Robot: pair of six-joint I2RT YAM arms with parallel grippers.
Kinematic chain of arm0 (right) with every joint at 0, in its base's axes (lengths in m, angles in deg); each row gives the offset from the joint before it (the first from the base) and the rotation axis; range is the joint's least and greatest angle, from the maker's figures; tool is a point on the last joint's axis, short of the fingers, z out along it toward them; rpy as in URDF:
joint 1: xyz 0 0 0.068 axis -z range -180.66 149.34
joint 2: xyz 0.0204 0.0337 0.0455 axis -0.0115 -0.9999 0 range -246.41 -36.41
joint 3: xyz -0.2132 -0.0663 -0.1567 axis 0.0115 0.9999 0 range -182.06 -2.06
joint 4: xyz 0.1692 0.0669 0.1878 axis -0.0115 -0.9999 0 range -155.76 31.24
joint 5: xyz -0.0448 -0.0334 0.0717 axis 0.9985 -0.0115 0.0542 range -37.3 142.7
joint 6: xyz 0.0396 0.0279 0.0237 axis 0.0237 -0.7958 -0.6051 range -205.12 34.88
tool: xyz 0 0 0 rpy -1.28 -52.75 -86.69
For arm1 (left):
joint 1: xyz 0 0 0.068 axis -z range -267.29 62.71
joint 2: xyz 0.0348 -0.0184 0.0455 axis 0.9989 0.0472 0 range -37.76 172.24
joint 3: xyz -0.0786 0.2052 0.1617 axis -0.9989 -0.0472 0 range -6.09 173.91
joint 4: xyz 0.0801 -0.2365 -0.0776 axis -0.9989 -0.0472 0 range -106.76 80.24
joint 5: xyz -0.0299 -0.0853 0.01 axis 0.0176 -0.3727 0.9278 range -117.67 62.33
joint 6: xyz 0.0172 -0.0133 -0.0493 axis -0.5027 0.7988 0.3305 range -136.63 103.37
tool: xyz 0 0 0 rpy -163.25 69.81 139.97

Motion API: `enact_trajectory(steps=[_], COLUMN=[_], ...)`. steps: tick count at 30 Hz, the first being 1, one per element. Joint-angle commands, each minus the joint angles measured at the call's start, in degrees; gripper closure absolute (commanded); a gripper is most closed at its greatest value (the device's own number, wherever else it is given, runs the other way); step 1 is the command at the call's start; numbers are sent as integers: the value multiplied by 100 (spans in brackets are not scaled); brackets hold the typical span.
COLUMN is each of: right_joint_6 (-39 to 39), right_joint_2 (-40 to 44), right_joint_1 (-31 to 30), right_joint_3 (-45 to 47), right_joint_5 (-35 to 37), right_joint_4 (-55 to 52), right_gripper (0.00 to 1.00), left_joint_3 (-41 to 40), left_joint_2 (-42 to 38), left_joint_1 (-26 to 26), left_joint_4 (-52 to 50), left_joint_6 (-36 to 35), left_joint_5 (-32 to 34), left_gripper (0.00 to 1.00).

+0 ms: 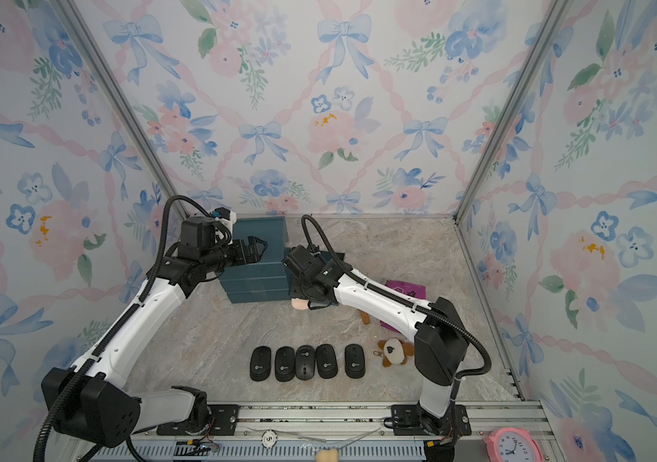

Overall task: Take the mice out of the drawer
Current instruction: Place the mouse at the center of the board.

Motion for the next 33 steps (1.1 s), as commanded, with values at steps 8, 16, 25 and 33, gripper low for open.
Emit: enact_trajectory(steps=[8,16,25,33], right_joint_6=[-765,-1235,-1405,-1874], right_joint_2=[-771,-1852,-3007,-3584], right_joint_1=[-1223,-2019,-2488,-2623], right_joint_3=[-479,-1424,-2745,-3204], right_joint_5=[695,1030,1002,1023], right_joint_4=[152,-77,-596,-977], right_gripper=[61,61,61,61], left_joint_3=[82,-37,-102,-281], left_joint_2=[-168,-409,-472,-731], left_joint_1=[-286,-456,-463,-460], left_joint_4=[-85,-69,-70,-62], left_joint_6=[410,500,594,608], left_joint_5=[-437,-400,-338,-232], left_gripper=[2,2,2,2])
